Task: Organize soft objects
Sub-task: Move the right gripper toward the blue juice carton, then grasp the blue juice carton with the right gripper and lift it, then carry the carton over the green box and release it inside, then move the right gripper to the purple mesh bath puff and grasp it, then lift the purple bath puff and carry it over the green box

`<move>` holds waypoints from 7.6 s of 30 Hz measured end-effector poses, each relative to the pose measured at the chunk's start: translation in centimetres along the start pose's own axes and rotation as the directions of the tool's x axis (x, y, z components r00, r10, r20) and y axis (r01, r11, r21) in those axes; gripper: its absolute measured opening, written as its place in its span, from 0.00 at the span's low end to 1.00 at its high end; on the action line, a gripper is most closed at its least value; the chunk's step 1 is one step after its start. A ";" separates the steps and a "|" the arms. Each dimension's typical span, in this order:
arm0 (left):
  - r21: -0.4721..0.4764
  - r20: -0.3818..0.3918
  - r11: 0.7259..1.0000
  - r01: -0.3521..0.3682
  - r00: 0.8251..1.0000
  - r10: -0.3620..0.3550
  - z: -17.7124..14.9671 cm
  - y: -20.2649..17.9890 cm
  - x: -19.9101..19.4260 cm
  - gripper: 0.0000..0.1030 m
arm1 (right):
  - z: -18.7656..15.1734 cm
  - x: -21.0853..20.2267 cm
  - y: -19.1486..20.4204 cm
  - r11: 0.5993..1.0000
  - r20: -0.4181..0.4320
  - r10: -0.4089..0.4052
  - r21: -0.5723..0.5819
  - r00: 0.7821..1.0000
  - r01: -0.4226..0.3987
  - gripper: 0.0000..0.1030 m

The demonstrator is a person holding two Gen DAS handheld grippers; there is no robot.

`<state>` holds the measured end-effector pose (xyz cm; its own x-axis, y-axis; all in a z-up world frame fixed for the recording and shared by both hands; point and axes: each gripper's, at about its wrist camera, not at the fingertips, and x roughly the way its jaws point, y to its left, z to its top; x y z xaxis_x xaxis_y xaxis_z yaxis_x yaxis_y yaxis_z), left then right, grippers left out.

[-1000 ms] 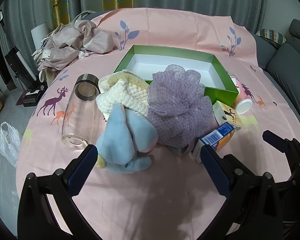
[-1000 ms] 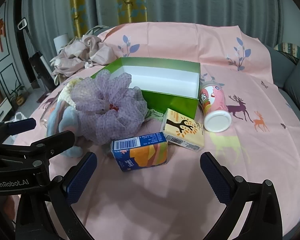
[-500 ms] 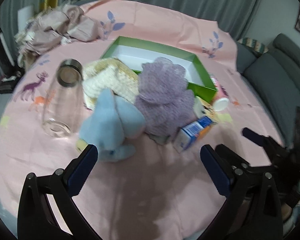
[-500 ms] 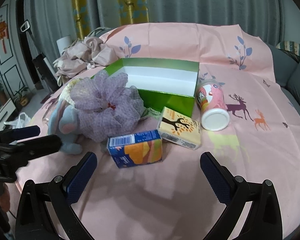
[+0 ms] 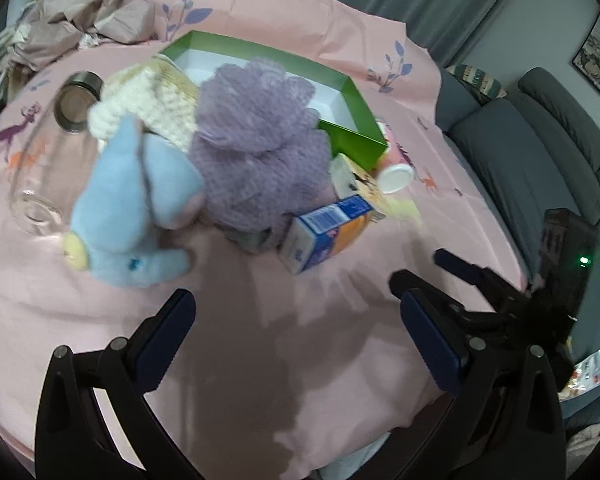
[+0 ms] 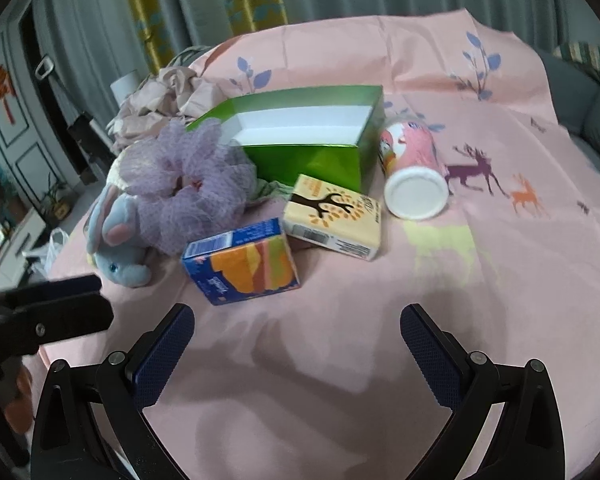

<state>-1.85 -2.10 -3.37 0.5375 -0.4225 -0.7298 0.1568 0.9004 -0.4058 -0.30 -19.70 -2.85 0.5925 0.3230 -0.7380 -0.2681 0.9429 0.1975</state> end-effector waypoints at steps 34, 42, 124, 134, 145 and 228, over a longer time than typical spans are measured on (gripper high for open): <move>0.023 -0.037 1.000 0.012 0.999 -0.011 1.6 -0.3 6.0 0.42 | 2.4 6.9 -4.0 0.856 -0.025 0.481 0.230 0.876 -0.464 0.42; 0.054 -0.039 0.998 -0.022 0.999 0.024 1.9 0.0 5.8 0.30 | 2.0 6.4 -3.9 0.876 -0.043 0.448 0.221 0.893 -0.429 0.29; 0.002 0.192 0.997 -0.081 0.978 0.079 8.8 5.3 -7.7 0.99 | 7.1 0.9 -4.2 0.962 0.129 0.187 0.175 0.974 -0.208 0.64; 0.020 0.155 0.999 -0.047 0.987 0.044 5.6 4.2 -6.2 0.99 | 4.5 0.6 -0.9 0.976 0.091 0.197 0.076 0.976 -0.204 0.65; 0.148 0.120 0.989 0.005 0.993 -0.023 5.2 1.4 -2.9 0.99 | 2.9 1.7 2.4 0.980 0.070 0.197 -0.047 0.978 -0.194 0.65; 0.277 0.269 0.959 -0.064 0.963 -0.013 11.1 -4.8 -5.7 0.18 | 8.9 -4.1 5.5 0.957 0.295 0.278 -0.163 0.914 -0.239 0.11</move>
<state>3.57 -2.84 8.79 0.7384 -0.3908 -0.5496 0.3453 0.9191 -0.1897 2.55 -15.07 6.97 0.6912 0.5814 -0.4292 -0.5220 0.8124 0.2600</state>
